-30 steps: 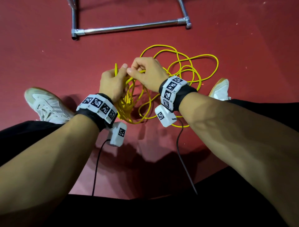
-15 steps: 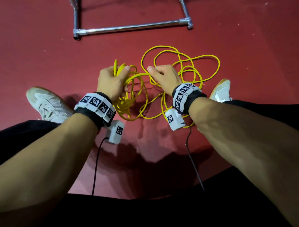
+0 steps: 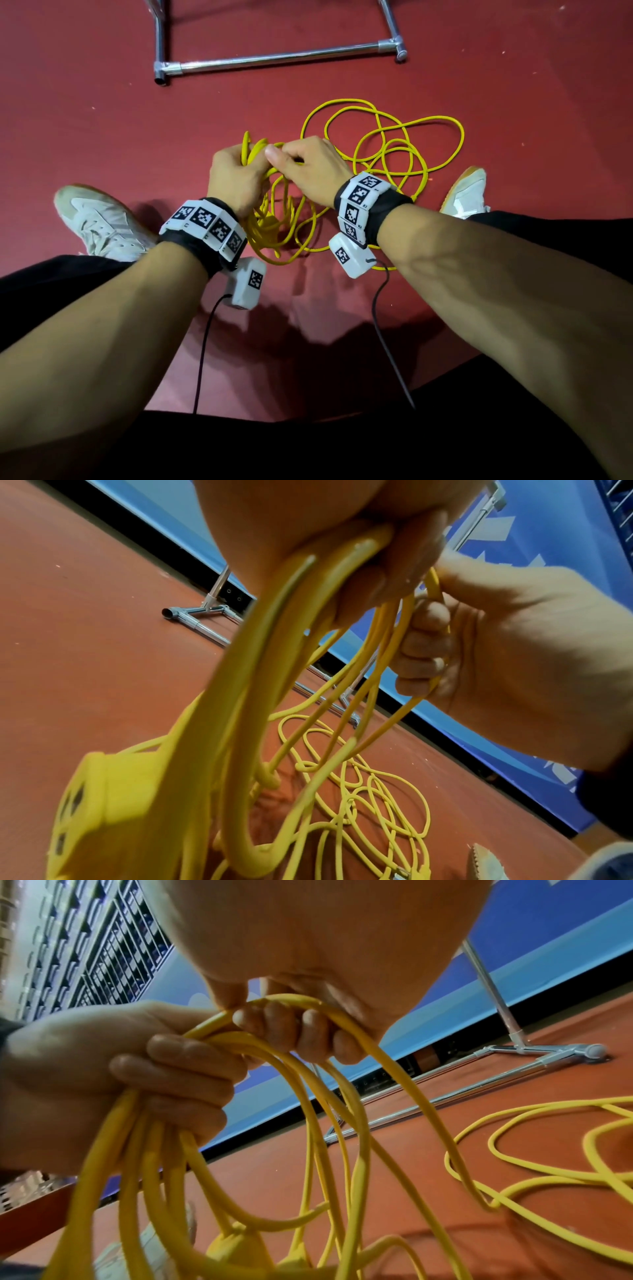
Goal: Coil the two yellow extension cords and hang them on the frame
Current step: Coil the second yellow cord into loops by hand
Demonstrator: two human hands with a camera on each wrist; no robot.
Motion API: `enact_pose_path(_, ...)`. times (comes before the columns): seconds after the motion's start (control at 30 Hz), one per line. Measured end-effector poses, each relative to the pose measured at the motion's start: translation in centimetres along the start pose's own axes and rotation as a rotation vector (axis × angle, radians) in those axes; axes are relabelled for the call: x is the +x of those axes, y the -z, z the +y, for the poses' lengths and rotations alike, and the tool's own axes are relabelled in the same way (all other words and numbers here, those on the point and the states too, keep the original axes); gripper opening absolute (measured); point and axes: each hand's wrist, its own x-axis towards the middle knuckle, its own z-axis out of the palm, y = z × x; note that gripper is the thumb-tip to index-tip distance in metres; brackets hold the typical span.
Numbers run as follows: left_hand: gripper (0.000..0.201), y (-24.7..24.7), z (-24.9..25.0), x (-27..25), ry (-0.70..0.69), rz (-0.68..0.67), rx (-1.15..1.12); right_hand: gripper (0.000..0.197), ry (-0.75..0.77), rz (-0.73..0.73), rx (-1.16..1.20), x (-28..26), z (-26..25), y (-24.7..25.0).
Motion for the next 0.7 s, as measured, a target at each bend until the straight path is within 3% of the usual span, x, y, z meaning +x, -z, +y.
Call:
enact_pose_path(0.17,0.031,0.3,0.1,0.4,-0.012,0.047,-0.015,0.059,-0.022,-0.032,0.028,-0.6,1.2,0.1)
enact_pose_path(0.33,0.032,0.5,0.3,0.8,-0.048,0.083,-0.006,0.061,-0.141,-0.054,0.006,-1.8,4.0,0.3)
enact_pose_path(0.57,0.033,0.6,-0.3,0.9,-0.01,0.082,0.003,0.071,-0.203,0.117,0.041,-1.5,5.7,0.7)
enact_pose_path(0.7,0.034,0.5,-0.1,0.5,-0.009,-0.001,0.041,0.061,-0.17,0.17,0.077,-1.0,4.7,1.4)
